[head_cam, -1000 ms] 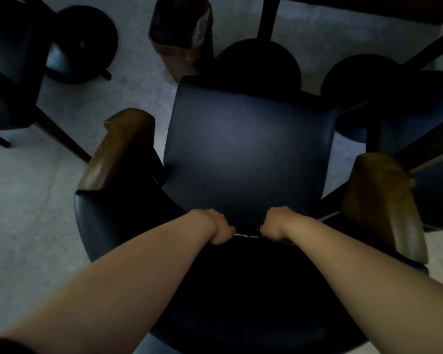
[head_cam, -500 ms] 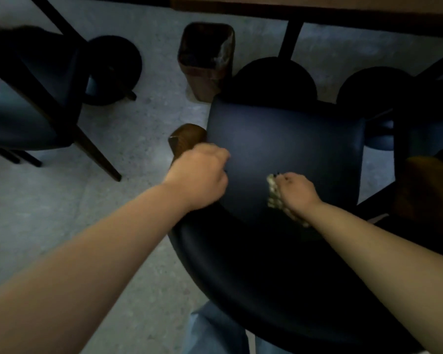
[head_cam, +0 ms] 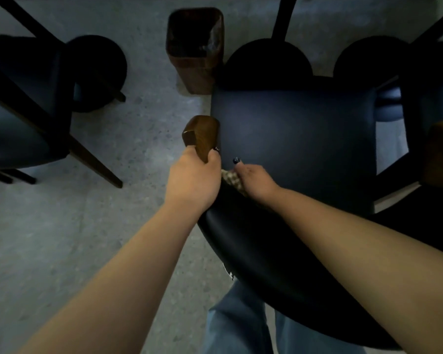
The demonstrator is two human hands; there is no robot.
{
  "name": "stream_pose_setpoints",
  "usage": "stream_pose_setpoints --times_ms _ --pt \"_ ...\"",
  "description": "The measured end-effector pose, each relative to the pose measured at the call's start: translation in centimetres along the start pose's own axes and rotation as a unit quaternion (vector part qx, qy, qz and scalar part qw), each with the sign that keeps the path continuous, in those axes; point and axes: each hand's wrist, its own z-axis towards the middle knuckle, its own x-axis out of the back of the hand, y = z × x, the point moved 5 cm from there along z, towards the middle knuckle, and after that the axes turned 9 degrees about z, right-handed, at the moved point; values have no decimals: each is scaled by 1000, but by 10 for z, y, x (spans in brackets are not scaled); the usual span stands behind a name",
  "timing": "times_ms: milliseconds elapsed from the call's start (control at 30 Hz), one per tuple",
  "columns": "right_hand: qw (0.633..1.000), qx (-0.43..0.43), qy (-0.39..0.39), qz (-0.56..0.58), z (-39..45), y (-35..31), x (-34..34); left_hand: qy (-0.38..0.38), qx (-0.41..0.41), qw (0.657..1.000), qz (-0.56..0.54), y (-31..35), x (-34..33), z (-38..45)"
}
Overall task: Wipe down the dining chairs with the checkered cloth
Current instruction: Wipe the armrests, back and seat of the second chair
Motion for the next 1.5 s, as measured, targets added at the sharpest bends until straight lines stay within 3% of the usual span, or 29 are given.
stream_pose_setpoints --times_ms 100,200,333,500,600,667,767,833,967,1267,1500 --pt "982 -96 -6 161 -10 10 -6 -8 -4 1000 5 1 2 0" --pt "979 -131 -42 148 -13 10 -7 -22 -8 1000 -4 2 3 -2" --pt "996 -67 -42 48 -15 1 -13 -19 -18 1000 -10 1 2 -1" --pt "998 20 -2 66 -47 -14 2 -16 -13 1000 -16 -1 0 0" --pt "993 76 -59 75 -79 -27 9 -7 -20 1000 -12 -1 0 0" --pt "984 47 -92 144 -86 -30 17 -5 -22 1000 -15 -1 0 0" --pt "972 -12 -51 230 -69 -30 17 -13 -13 999 -35 -2 -1 1" --pt "989 -1 -30 147 -57 -30 3 -11 -12 999 -35 -2 -2 2" --pt "994 52 -88 -50 -50 -24 -19 -10 -13 999 -38 -2 -2 4" --pt "994 32 21 -102 -55 -31 -9 -13 -3 1000 -23 -1 -1 5" --pt "982 158 4 -104 -119 -62 -12 3 28 997 -68 -4 3 2"
